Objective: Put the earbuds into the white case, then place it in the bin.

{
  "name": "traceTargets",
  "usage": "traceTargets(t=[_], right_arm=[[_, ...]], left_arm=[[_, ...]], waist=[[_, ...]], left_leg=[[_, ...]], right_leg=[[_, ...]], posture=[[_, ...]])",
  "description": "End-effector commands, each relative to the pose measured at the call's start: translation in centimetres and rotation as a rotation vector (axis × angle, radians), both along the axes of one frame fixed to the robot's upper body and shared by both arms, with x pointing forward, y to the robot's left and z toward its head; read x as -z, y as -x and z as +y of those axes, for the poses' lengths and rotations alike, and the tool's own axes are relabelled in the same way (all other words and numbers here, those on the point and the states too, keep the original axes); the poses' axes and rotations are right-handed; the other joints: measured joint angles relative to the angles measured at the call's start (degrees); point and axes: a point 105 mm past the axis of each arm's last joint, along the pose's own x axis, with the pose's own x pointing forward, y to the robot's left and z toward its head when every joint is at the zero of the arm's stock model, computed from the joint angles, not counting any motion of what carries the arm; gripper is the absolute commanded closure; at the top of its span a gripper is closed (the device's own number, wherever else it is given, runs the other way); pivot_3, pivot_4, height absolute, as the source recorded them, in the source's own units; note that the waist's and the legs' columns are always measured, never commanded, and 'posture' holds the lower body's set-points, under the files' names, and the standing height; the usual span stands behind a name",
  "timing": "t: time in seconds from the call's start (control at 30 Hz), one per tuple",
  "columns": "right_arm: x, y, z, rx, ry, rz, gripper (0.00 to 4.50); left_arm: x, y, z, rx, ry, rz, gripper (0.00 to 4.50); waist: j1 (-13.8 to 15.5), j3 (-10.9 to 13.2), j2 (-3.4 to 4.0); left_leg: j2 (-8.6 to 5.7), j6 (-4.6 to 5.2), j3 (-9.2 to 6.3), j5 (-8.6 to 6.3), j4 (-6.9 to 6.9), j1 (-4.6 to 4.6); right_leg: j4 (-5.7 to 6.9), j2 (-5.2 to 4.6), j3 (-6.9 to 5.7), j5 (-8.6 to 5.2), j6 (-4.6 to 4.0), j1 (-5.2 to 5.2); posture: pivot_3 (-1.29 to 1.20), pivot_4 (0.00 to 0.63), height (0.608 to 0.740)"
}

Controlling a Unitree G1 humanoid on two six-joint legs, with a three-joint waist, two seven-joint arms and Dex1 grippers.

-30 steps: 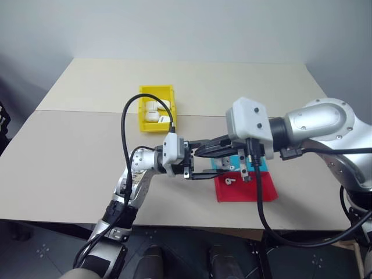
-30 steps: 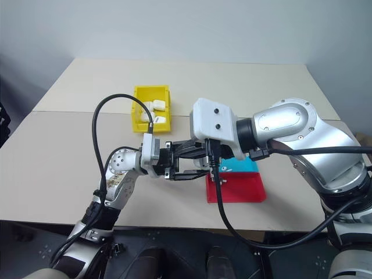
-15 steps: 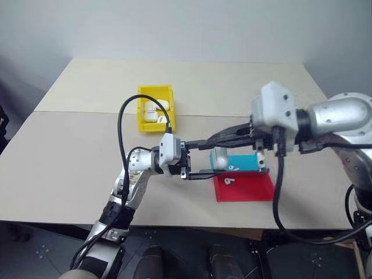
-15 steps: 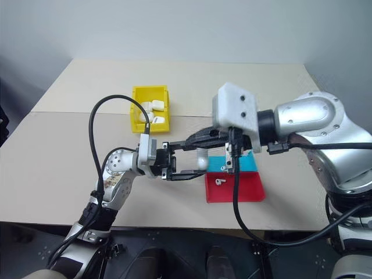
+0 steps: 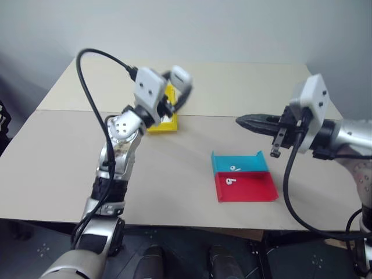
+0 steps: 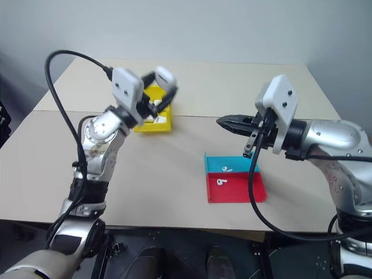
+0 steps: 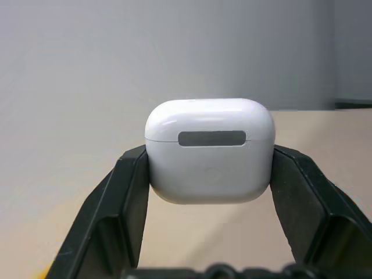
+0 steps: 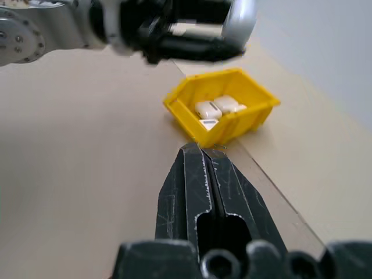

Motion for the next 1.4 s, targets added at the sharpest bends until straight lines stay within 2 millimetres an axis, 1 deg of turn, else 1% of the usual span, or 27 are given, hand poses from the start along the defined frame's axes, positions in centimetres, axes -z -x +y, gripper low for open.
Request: traceTargets(t=[0.03,0.1,0.13,0.2,0.3,0.37,0.4,0.47,0.6,0.67,0.7,0.73,0.77,0.83,0.9,0.93,1.0,1.03,1.1,1.23,1.3,1.4], right_arm=[[-0.4,0.1,-0.6,0.048,0.023,-0.057,4.49],[-0.2,-0.2,-0.9,0.071,0.037,-0.049,4.49],[-0.2,-0.3,-1.0,0.08,0.038,-0.049,4.49],[-0.3,-0.4,-1.1,0.09,0.038,-0.049,4.49],[-0.3,-0.4,-1.2,0.103,0.036,-0.043,4.49],[-0.1,-0.3,-1.3,0.109,0.04,-0.042,4.5],[0.1,-0.2,-1.4,0.116,0.047,-0.038,4.5],[0.3,-0.2,-1.5,0.128,0.056,-0.031,4.5],[0.5,-0.3,-1.6,0.139,0.064,-0.026,4.5],[0.6,-0.4,-1.6,0.14,0.073,-0.026,4.5],[0.7,-0.4,-1.5,0.14,0.076,-0.026,4.5],[0.8,-0.4,-1.6,0.14,0.082,-0.022,4.5],[0.9,-0.4,-1.6,0.139,0.087,-0.02,4.5],[1.1,0.1,-1.9,0.121,0.106,-0.026,4.5],[1.2,0.9,-2.3,0.087,0.137,-0.06,4.5],[1.2,1.6,-2.7,0.056,0.161,-0.094,4.5],[1.1,2.6,-3.6,-0.004,0.202,-0.155,4.5],[1.3,3.0,-4.3,-0.022,0.241,-0.145,4.5],[1.7,3.6,-5.4,-0.066,0.309,-0.126,4.5],[2.4,4.5,-7.6,-0.127,0.415,-0.125,4.5],[2.8,4.2,-8.8,-0.11,0.453,-0.113,4.5],[2.9,4.2,-10.0,-0.101,0.481,-0.104,4.5]], left_arm=[[0.8,-2.9,2.1,-0.253,0.02,0.041,1.72],[1.8,-4.0,2.2,-0.315,-0.008,0.066,1.72],[2.5,-4.9,2.7,-0.366,0.007,0.114,1.72],[3.3,-5.9,3.4,-0.432,0.017,0.167,1.72],[4.3,-6.6,3.3,-0.429,0.004,0.209,1.72],[4.6,-6.8,2.9,-0.398,0.003,0.216,0.97],[4.7,-6.8,2.6,-0.385,-0.004,0.217,0.69],[4.6,-6.9,2.3,-0.383,-0.003,0.211,0.03],[3.4,-6.7,2.3,-0.376,0.046,0.154,0.03],[2.4,-6.2,2.4,-0.248,0.194,0.154,0.03],[2.0,-6.0,2.5,-0.21,0.236,0.151,0.03],[1.8,-5.4,2.5,-0.13,0.278,0.152,0.03],[1.6,-4.8,2.6,-0.079,0.289,0.143,0.03],[1.5,-3.1,2.6,0.046,0.279,0.133,0.03],[1.7,-0.3,2.2,0.224,0.25,0.14,0.03],[2.0,1.5,2.2,0.314,0.208,0.141,0.03],[2.9,4.8,2.7,0.423,0.112,0.147,0.03],[3.4,6.5,3.2,0.466,0.058,0.157,0.03],[4.0,9.3,4.3,0.532,-0.022,0.197,0.03],[3.8,13.8,7.4,0.611,-0.211,0.268,0.03],[3.3,15.3,8.7,0.613,-0.278,0.309,0.03],[3.0,16.5,10.2,0.595,-0.322,0.364,0.03]], waist=[[-0.2,0.0,0.0],[-0.3,0.0,0.0],[-0.3,0.0,-0.01],[-0.2,0.0,-0.07],[-0.2,0.1,-0.09],[-0.2,0.1,-0.09],[-0.2,0.1,-0.09],[-0.2,0.1,-0.09],[-0.2,0.1,-0.09],[-0.2,0.1,-0.09],[-0.3,0.1,-0.09],[-0.3,0.1,-0.09],[-0.4,0.1,-0.08],[-0.5,0.0,-0.07],[-0.6,0.0,-0.06],[-0.6,0.0,-0.06],[-0.7,0.0,-0.05],[-0.7,0.0,-0.04],[-0.7,0.1,-0.05],[-0.5,0.1,-0.09],[-0.6,0.1,-0.11],[-0.6,0.0,-0.08]], left_leg=[[0.0,0.0,0.0,0.0,0.0,0.0],[0.0,0.0,0.0,0.0,-0.01,0.03],[0.0,0.0,0.0,0.0,-0.01,0.03],[0.0,0.0,0.0,0.0,-0.01,0.01],[0.0,0.0,0.0,0.0,-0.01,-0.08],[0.0,0.0,0.0,0.0,-0.02,-0.13],[0.0,0.0,0.0,0.0,-0.03,-0.14],[0.0,-0.01,0.0,0.0,-0.05,-0.14],[-0.01,-0.01,0.0,0.01,-0.05,-0.13],[-0.01,-0.02,0.0,0.01,-0.05,-0.1],[0.0,-0.02,0.0,0.01,-0.05,-0.1],[0.0,-0.02,0.0,0.01,-0.05,-0.11],[0.0,-0.02,0.0,0.01,-0.05,-0.11],[0.0,-0.02,0.01,0.01,-0.07,-0.11],[0.02,-0.02,0.01,0.01,-0.13,-0.09],[0.04,-0.03,0.02,0.02,-0.15,-0.07],[0.04,-0.04,0.02,0.02,-0.14,-0.07],[0.05,-0.04,0.02,0.02,-0.14,-0.08],[0.05,-0.04,0.08,0.02,-0.13,-0.02],[0.13,-0.05,0.14,0.02,-0.12,0.45],[0.13,-0.05,0.16,0.02,-0.12,0.53],[0.13,-0.05,0.24,0.01,-0.12,0.51]], right_leg=[[0.0,0.01,0.0,0.01,0.0,-0.01],[0.01,0.02,0.0,0.0,0.0,-0.01],[0.01,0.02,0.0,0.0,0.0,-0.02],[0.0,0.02,-0.01,0.0,0.0,-0.02],[-0.04,0.01,-0.02,0.0,0.01,-0.05],[-0.08,0.01,-0.02,0.01,0.01,-0.09],[-0.08,0.01,-0.02,0.01,0.01,-0.1],[-0.07,0.01,-0.03,0.01,0.01,-0.11],[-0.04,0.0,-0.03,0.01,0.01,-0.11],[-0.01,0.01,-0.03,0.01,0.01,-0.11],[0.0,0.01,-0.02,0.01,0.01,-0.11],[0.0,0.01,-0.02,0.01,0.01,-0.11],[-0.01,0.01,-0.02,0.01,0.01,-0.12],[-0.01,0.01,-0.02,0.01,0.01,-0.12],[-0.01,0.02,-0.01,0.01,0.01,-0.12],[-0.01,0.03,-0.01,0.01,0.0,-0.12],[-0.01,0.03,-0.01,0.01,0.01,-0.13],[-0.01,0.02,0.01,0.01,0.01,-0.13],[-0.02,0.01,0.04,0.01,0.01,-0.1],[0.03,0.04,0.04,-0.03,-0.05,0.26],[0.0,0.04,0.04,-0.06,-0.03,0.34],[0.0,0.01,0.08,-0.08,-0.05,0.29]], posture=[[0.0,0.15,0.74],[0.0,0.15,0.74],[0.0,0.15,0.74],[0.0,0.15,0.74],[0.0,0.15,0.74],[0.0,0.15,0.74],[0.0,0.15,0.74],[0.0,0.15,0.74],[0.0,0.15,0.74],[0.0,0.15,0.74],[0.0,0.15,0.74],[0.0,0.15,0.74],[0.0,0.15,0.74],[0.0,0.15,0.74],[0.0,0.15,0.74],[0.0,0.15,0.74],[0.0,0.15,0.74],[0.0,0.15,0.74],[0.0,0.15,0.74],[0.0,0.15,0.74],[0.0,0.15,0.74],[0.0,0.15,0.74]])
